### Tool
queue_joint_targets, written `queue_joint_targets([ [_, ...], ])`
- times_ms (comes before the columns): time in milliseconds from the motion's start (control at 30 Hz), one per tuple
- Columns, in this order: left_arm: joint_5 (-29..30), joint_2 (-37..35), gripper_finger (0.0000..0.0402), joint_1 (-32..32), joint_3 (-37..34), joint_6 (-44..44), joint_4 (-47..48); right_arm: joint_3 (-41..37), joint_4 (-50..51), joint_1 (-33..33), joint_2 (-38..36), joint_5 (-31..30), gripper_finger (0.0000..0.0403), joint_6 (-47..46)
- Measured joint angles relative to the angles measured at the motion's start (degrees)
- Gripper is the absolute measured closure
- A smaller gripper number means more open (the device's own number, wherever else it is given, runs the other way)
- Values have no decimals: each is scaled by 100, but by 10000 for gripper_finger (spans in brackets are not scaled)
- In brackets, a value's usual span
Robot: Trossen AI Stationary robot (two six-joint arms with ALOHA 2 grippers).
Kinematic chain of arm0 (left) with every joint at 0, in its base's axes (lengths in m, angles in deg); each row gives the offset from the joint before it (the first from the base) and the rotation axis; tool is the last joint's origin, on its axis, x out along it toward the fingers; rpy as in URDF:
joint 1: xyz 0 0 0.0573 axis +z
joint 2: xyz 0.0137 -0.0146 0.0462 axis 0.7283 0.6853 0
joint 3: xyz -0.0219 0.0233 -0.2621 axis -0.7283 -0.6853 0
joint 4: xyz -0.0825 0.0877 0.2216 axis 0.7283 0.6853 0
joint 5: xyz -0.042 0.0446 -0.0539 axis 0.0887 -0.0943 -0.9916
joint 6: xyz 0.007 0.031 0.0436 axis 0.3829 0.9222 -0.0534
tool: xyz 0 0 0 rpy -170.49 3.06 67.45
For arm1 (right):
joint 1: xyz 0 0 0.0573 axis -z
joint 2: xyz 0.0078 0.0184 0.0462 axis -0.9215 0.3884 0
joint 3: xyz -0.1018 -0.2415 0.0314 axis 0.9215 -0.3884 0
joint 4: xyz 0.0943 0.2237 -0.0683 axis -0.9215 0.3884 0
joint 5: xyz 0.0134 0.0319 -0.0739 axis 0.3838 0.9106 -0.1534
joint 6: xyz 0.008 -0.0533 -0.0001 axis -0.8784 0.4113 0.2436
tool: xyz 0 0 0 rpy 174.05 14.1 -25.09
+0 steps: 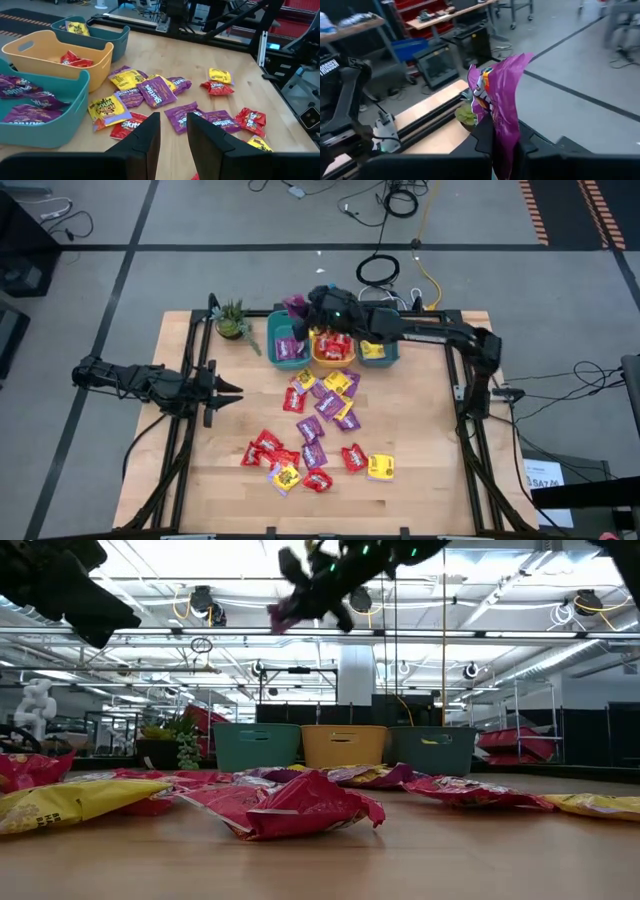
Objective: Sort candy
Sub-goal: Put the violet candy into the blue bin
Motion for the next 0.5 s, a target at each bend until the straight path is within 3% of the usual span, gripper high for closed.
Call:
queue_joint_targets([
  [267,-6,2,297,0,0,-4,14,429,-349,406,1237,911,388,-50],
  [500,0,0,297,0,0,-11,17,1182,215,438,2115,1009,351,60],
])
